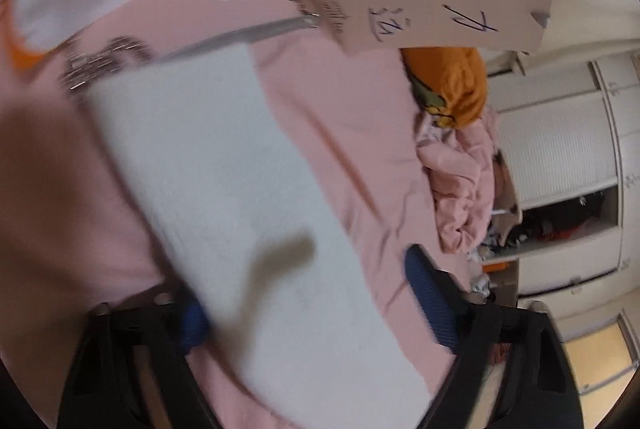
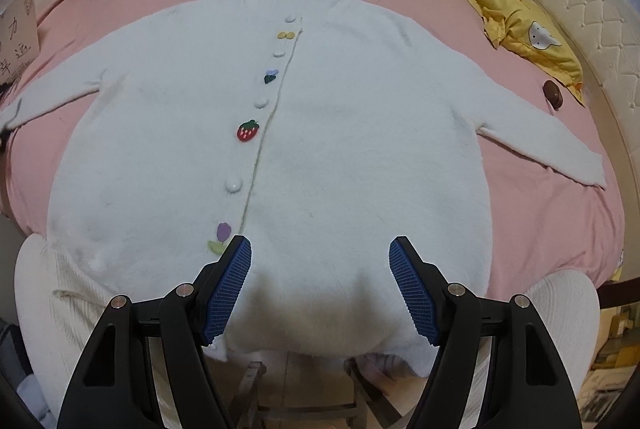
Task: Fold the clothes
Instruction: 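Grasp the cardigan sleeve cuff with the left tool, then carry the held sleeve across the cardigan body with the left tool and release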
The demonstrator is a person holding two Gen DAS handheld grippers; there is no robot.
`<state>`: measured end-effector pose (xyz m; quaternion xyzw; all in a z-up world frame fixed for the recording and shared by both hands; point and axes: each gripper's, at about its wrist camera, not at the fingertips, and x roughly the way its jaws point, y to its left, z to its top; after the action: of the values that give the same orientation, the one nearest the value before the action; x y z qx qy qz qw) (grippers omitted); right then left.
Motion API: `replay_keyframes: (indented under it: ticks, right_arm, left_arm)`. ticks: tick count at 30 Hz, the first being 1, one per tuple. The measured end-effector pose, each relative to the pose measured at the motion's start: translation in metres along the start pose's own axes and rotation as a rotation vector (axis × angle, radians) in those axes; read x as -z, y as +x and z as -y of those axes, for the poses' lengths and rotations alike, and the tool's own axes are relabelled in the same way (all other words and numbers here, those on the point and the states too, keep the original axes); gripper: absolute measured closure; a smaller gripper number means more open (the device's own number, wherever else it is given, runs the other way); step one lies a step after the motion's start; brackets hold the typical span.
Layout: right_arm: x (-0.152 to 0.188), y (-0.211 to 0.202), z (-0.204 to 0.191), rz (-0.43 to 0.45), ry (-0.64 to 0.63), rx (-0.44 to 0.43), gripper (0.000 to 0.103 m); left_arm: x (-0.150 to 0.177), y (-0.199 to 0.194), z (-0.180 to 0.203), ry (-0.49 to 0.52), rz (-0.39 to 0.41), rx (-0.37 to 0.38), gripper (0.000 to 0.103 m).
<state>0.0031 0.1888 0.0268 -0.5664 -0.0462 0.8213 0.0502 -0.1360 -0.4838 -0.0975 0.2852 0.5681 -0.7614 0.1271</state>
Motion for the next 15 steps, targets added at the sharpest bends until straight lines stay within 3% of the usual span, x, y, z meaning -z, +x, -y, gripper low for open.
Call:
replay_keyframes:
  ticks: [1,2,3,10,15]
  right_arm:
    - [0.000,0.001,-0.001,-0.003,-0.003,-0.001,0.031]
    - [0.000,0.002,-0.003,-0.007,-0.006,-0.002,0.031]
    - [0.000,0.003,-0.004,-0.009,-0.009,-0.004,0.031]
    - [-0.001,0.001,-0.006,0.011,-0.024,-0.018,0.031]
    - [-0.002,-0.005,0.001,0.074,-0.005,-0.022,0.031]
  left_arm:
    - [-0.002,0.004,-0.003,0.014,-0.015,-0.014,0.088]
    - [-0.001,0.010,-0.004,0.045,-0.030,-0.064,0.094]
    - [0.001,0.014,-0.004,0.082,-0.037,-0.105,0.094]
    - [0.014,0.011,0.021,0.171,0.006,-0.142,0.094]
    - [0.054,0.013,0.085,0.311,-0.039,-0.079,0.094]
